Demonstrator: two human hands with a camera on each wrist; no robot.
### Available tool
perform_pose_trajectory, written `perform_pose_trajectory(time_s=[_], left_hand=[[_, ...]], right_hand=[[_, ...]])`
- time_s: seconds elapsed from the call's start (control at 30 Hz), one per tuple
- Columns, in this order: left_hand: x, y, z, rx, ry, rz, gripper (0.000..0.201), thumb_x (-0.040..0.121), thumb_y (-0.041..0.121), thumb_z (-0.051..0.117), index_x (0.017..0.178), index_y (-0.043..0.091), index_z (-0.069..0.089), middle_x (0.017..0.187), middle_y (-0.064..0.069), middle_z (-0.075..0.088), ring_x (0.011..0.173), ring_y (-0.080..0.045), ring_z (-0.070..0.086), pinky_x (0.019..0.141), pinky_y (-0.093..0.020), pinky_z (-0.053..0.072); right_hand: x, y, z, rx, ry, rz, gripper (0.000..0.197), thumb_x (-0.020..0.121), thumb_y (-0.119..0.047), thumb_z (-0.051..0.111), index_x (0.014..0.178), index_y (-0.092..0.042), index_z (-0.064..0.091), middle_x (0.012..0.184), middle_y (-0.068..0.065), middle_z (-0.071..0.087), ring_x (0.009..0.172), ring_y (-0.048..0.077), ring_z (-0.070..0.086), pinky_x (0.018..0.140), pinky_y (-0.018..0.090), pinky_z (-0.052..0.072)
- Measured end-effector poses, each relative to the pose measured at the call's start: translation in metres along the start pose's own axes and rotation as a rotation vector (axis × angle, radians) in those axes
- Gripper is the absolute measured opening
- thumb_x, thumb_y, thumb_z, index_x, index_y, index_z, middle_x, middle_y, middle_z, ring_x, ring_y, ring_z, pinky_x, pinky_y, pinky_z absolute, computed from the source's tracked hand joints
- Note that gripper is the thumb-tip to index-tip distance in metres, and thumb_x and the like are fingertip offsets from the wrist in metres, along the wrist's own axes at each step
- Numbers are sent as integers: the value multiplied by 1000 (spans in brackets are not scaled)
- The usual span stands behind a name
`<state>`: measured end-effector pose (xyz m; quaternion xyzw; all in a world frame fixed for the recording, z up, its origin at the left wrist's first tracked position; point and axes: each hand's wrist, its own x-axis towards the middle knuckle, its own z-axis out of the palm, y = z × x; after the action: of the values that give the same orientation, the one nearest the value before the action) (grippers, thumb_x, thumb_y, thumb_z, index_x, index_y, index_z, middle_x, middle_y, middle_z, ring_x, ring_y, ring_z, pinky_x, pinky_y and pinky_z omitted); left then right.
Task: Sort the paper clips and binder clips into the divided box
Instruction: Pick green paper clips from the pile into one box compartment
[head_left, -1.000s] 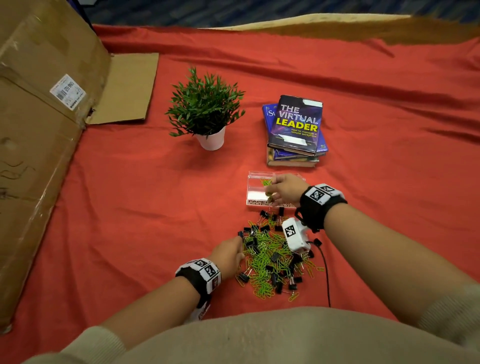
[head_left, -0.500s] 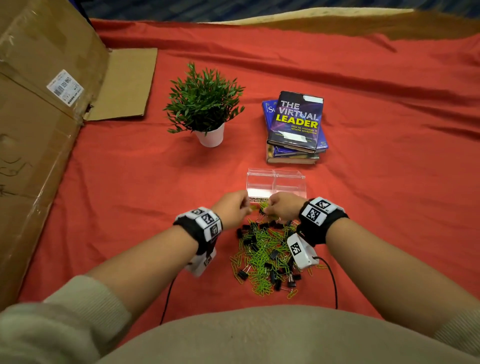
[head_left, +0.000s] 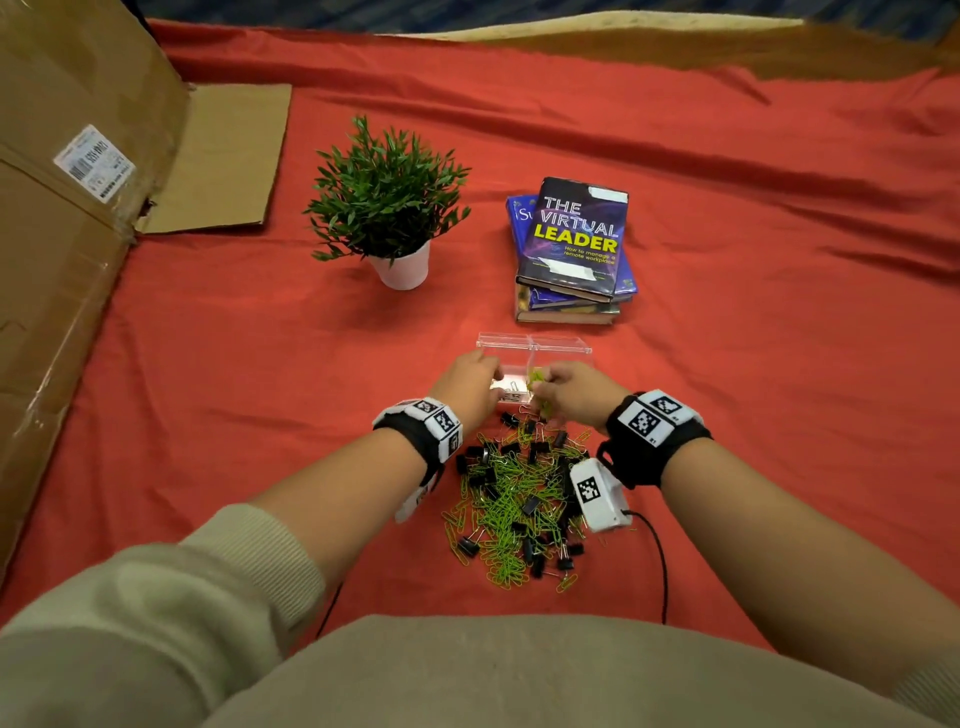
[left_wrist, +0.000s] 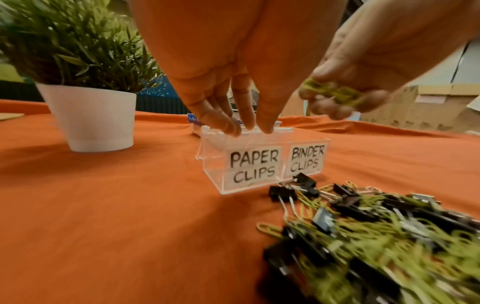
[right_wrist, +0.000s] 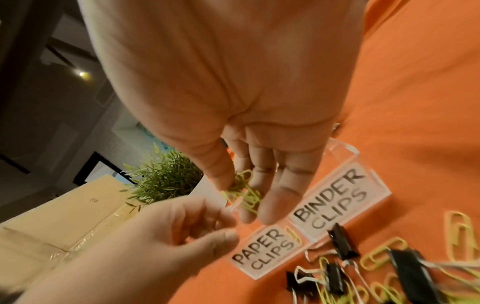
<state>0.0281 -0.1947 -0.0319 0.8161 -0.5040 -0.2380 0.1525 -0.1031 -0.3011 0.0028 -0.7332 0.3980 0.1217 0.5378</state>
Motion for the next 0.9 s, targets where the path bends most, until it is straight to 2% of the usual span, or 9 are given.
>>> perform_pose_trajectory(time_s=[0.07, 0.13, 0.2, 0.27, 0.33, 0.47, 0.6, 0.7, 0.9], left_hand=[[-19, -3, 8, -29, -17, -10, 15, 90, 21, 59, 103, 14, 58, 109, -2, 57, 97, -15, 53, 88, -25, 46], [-38, -6, 19, -17, -87, 10, 12, 91, 18, 57, 102, 14, 59, 110, -2, 57, 96, -15, 55, 83, -20, 43], [-54, -10, 30, 17, -142, 28, 18, 90, 14, 56, 108, 15, 59, 113, -3, 55, 102, -19, 55, 84, -24, 44], [-63, -16, 38, 53, -180, 13, 27, 91, 16, 55, 117, 16, 56, 115, -5, 53, 107, -23, 53, 88, -32, 47], [-68, -22, 43, 71, -203, 2, 34, 91, 19, 56, 124, 20, 54, 114, -6, 52, 109, -24, 53, 89, -35, 48], [-71, -35, 44, 60, -196, -19, 37, 90, 18, 58, 126, 23, 53, 112, -7, 50, 107, -26, 53, 90, -39, 49], [-70, -45, 43, 42, -180, -43, 39, 88, 19, 61, 126, 23, 53, 110, -8, 51, 108, -27, 54, 93, -39, 47], [-70, -51, 40, 32, -169, -64, 38, 88, 19, 60, 126, 22, 54, 110, -8, 51, 109, -28, 54, 96, -37, 45], [-76, -58, 36, 33, -62, -132, 32, 88, 24, 60, 120, 23, 56, 109, -7, 47, 106, -25, 52, 91, -39, 48]], right_hand=[[13, -11, 0, -140, 94, -15, 18, 96, -23, 48, 89, -8, 56, 86, 6, 65, 74, 19, 57, 65, 31, 50], [26, -21, 4, -305, 158, -34, 18, 95, -22, 49, 86, -7, 54, 92, 15, 68, 74, 20, 55, 62, 29, 45], [34, -29, 11, -437, 177, -51, 17, 94, -19, 50, 83, -7, 51, 93, 20, 64, 77, 23, 53, 63, 30, 44], [35, -34, 18, -545, 185, -46, 19, 94, -19, 50, 84, -4, 54, 89, 16, 60, 79, 25, 54, 61, 29, 42], [36, -34, 21, -581, 185, -49, 24, 95, -20, 50, 96, 2, 59, 96, 17, 62, 87, 29, 59, 71, 33, 48], [26, -16, 31, -552, 264, -156, 29, 92, -15, 52, 119, -5, 54, 124, 15, 55, 102, 25, 59, 91, 35, 53], [5, 15, 58, -545, 142, -180, 20, 90, -10, 54, 109, -12, 60, 111, 7, 61, 87, 17, 61, 80, 26, 54], [-4, 43, 71, -620, 66, -168, 26, 88, -9, 54, 114, -12, 59, 118, 5, 55, 107, 20, 54, 95, 30, 48], [-13, 74, 58, -595, 214, -181, 21, 87, -2, 49, 102, -10, 61, 109, 7, 55, 108, 24, 50, 96, 35, 45]])
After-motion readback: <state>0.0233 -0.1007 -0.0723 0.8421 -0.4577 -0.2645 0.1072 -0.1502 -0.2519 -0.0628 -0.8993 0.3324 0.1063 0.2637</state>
